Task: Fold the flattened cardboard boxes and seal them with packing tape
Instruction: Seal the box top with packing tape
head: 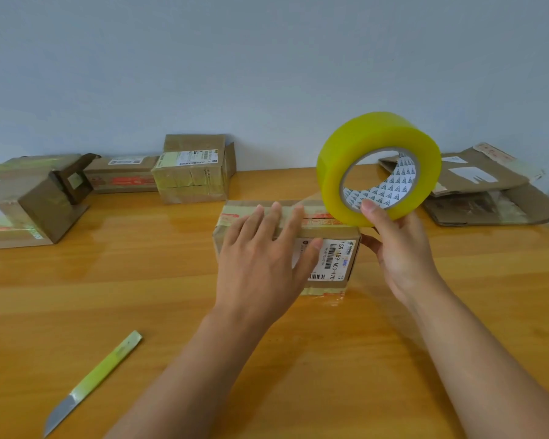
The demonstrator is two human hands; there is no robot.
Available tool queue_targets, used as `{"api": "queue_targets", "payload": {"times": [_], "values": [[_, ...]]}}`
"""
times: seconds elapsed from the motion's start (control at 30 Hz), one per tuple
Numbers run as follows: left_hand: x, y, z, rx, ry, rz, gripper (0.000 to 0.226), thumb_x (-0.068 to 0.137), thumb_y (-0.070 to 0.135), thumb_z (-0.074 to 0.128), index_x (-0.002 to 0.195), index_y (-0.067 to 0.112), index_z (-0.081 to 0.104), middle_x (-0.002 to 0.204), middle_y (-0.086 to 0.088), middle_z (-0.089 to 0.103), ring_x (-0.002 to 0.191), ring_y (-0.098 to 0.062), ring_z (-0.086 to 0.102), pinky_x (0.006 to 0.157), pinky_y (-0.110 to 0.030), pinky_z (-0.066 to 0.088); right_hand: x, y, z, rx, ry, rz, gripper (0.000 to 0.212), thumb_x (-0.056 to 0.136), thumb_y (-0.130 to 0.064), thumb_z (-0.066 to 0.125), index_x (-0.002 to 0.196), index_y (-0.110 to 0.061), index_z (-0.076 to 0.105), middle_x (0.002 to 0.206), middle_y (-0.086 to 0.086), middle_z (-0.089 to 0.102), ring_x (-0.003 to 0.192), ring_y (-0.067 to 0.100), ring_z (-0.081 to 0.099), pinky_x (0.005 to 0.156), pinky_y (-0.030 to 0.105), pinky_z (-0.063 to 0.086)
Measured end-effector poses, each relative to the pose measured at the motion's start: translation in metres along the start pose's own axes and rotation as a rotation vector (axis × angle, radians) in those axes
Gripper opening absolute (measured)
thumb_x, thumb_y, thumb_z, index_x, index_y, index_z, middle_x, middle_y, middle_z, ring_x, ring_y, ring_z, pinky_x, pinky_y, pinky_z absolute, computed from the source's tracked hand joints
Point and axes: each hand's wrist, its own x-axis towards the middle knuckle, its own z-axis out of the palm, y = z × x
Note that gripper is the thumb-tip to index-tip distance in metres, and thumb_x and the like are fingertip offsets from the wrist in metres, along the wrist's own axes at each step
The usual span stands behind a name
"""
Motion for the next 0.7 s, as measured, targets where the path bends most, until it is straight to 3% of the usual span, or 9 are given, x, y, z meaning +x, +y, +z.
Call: {"api": "queue_targets", "payload": {"times": [0.1,0.23,0.43,0.5,0.6,0.7], "values": [[-0.001,0.003,0.001,0.001,0.014,-0.006,0.054,0.099,0.053,0.038,0.129,0.018,0.065,0.130,-0.017,0.064,0.126,-0.034,0.057,0.102,-0.047,0.042,-0.001,0.000,0.000,-0.004,-0.004,-0.008,0.069,0.059,-0.066,0.082,0.117,-0.032,0.063,0.119,-0.005,0.071,0.115,0.016,0.065,0.104,0.055,0.046],[0.002,0.004,0.004,-0.042,0.027,0.050,0.053,0.100,0.048,0.040,0.124,0.009,0.067,0.137,-0.014,0.060,0.133,-0.028,0.052,0.107,-0.044,0.040,0.001,0.002,-0.001,-0.009,-0.006,-0.020,0.060,0.066,-0.060,0.082,0.116,-0.033,0.063,0.120,-0.004,0.071,0.115,0.017,0.065,0.104,0.055,0.047],[0.005,0.005,0.006,-0.018,0.008,0.098,0.058,0.101,0.056,0.038,0.131,0.013,0.063,0.130,-0.010,0.065,0.124,-0.025,0.060,0.098,-0.039,0.047,0.003,0.005,-0.002,-0.038,0.020,-0.044,0.039,0.082,-0.039,0.071,0.118,-0.030,0.060,0.117,-0.009,0.071,0.113,0.010,0.065,0.101,0.041,0.050],[0.004,0.004,0.009,-0.016,0.053,0.099,0.055,0.102,0.054,0.041,0.125,0.012,0.067,0.127,-0.011,0.067,0.121,-0.026,0.062,0.095,-0.040,0.049,0.003,0.003,-0.003,-0.049,0.027,-0.053,0.037,0.083,-0.037,0.070,0.118,-0.029,0.060,0.114,-0.008,0.072,0.111,0.011,0.066,0.095,0.040,0.053],[0.004,0.003,0.012,-0.024,0.097,0.096,0.054,0.102,0.054,0.041,0.120,0.012,0.070,0.124,-0.012,0.069,0.119,-0.026,0.064,0.092,-0.041,0.051,0.004,0.001,-0.007,-0.014,0.030,-0.035,0.034,0.083,-0.033,0.069,0.114,-0.029,0.059,0.108,-0.006,0.074,0.104,0.019,0.070,0.074,0.037,0.059],[0.005,0.001,0.013,-0.045,0.115,0.091,0.056,0.103,0.056,0.037,0.117,0.014,0.072,0.124,-0.010,0.069,0.118,-0.025,0.064,0.091,-0.040,0.051,0.009,-0.002,-0.013,0.020,0.118,-0.023,0.025,0.094,-0.017,0.063,0.116,-0.027,0.056,0.111,0.000,0.070,0.100,0.024,0.071,0.062,0.034,0.059]]}}
